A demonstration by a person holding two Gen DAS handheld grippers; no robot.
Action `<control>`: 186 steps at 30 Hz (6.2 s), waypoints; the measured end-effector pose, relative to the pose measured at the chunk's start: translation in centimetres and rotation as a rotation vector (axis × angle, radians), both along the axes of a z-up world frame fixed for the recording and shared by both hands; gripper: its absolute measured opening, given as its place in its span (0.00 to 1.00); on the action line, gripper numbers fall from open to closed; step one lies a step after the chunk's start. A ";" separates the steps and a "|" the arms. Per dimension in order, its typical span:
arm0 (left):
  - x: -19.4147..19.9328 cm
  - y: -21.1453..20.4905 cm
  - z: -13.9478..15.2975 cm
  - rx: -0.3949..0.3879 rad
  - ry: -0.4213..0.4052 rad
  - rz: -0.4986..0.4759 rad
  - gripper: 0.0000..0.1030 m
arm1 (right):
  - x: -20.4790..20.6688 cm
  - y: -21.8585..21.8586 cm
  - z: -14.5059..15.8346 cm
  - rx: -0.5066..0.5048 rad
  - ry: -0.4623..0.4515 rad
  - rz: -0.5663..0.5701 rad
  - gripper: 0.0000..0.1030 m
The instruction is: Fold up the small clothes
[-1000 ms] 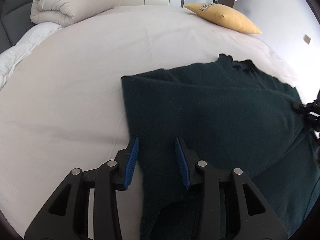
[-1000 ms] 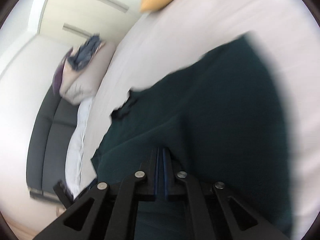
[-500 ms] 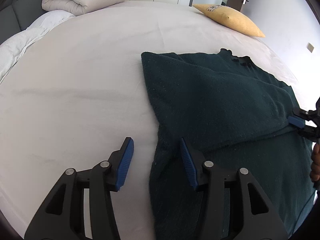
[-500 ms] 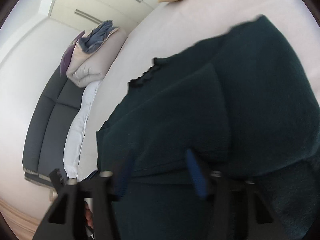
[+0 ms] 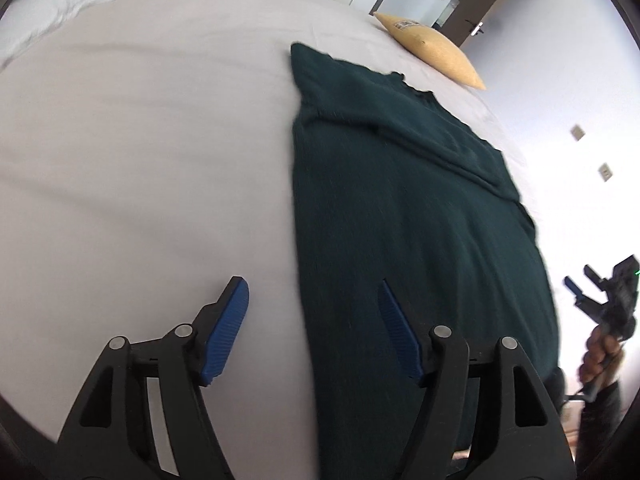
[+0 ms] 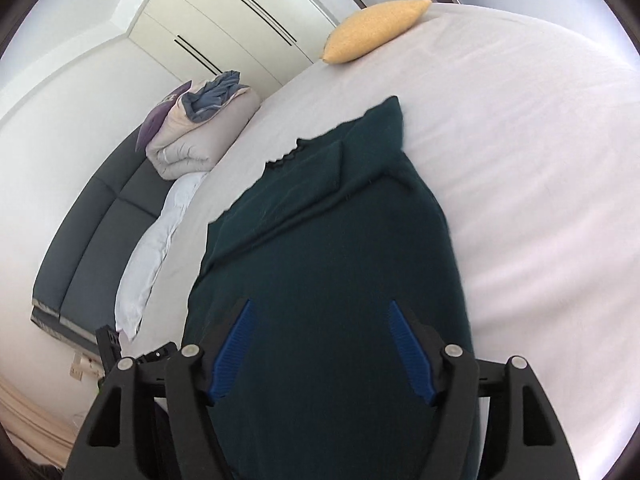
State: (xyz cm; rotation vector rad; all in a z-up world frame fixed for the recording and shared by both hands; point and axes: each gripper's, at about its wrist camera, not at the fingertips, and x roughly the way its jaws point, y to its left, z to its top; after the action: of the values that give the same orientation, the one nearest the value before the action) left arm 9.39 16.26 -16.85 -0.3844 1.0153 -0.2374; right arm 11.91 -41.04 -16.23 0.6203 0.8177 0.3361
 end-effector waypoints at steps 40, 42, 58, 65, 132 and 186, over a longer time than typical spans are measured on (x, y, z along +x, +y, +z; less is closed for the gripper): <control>-6.5 1.1 -4.5 -0.430 0.259 -0.098 0.05 | -7.4 -4.5 -4.4 0.027 0.179 -0.038 0.70; -6.8 1.2 -4.4 -0.434 0.243 -0.091 0.05 | -7.3 -4.0 -4.5 -0.013 0.205 -0.015 0.68; -8.3 3.9 -3.0 -0.530 0.165 -0.017 0.05 | -7.1 -2.3 -6.5 0.026 0.319 0.061 0.10; -8.7 5.5 -2.8 -0.593 0.150 0.028 0.04 | -8.1 -2.5 -4.7 0.090 0.244 0.050 0.09; 37.7 6.5 -4.3 -0.684 0.119 0.363 0.06 | 33.3 -5.5 -4.1 0.216 0.203 -0.291 0.20; 20.2 -0.1 -2.9 -0.106 -0.069 0.072 0.27 | 16.9 -0.9 -2.2 -0.166 0.063 -0.231 0.65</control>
State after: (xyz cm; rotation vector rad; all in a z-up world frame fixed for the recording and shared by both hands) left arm 29.62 16.18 -19.74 -0.5048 0.9221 -0.2388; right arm 28.85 -41.91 -18.41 0.5655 0.8160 0.0378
